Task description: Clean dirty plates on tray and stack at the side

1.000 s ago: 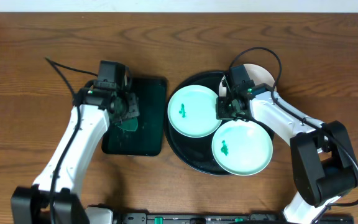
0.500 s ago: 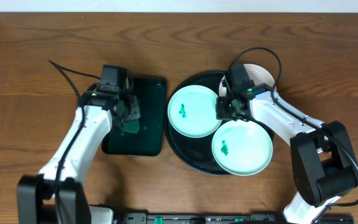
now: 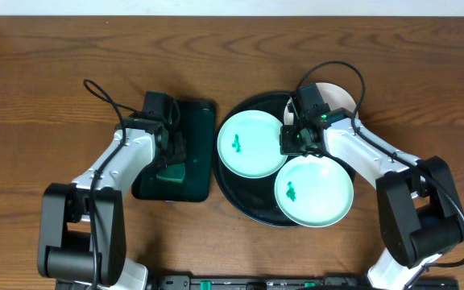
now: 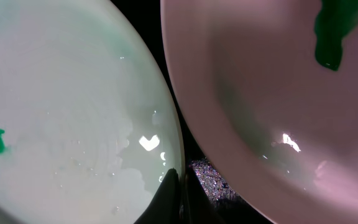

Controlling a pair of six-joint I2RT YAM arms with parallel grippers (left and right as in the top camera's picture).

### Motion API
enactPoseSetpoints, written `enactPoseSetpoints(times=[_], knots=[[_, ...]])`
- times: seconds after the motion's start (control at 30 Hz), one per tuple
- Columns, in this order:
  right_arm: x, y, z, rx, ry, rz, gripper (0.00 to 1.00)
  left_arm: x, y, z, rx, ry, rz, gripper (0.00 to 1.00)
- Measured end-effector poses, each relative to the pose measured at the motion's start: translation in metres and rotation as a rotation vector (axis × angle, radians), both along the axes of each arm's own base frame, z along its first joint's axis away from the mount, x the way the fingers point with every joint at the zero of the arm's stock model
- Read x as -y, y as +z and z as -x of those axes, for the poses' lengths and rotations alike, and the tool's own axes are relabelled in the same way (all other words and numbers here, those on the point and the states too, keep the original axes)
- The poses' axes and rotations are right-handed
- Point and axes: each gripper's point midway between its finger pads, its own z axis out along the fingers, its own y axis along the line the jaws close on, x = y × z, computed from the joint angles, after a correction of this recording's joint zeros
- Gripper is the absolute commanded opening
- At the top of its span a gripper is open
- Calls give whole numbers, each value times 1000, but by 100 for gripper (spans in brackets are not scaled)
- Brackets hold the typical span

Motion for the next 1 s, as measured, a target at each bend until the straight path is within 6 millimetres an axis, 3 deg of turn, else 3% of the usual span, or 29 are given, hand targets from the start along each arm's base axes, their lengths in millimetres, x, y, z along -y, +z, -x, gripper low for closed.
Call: enactPoseSetpoints(times=[0.3,0.53,1.0], knots=[[0,0,0,0,0,0,2,-1,9,4,5,0,0,32],[0,0,0,0,1,0,2,-1,9,5,1,0,0,41],[0,0,0,-1,0,0,3,5,11,-2,27,-5,28,41]])
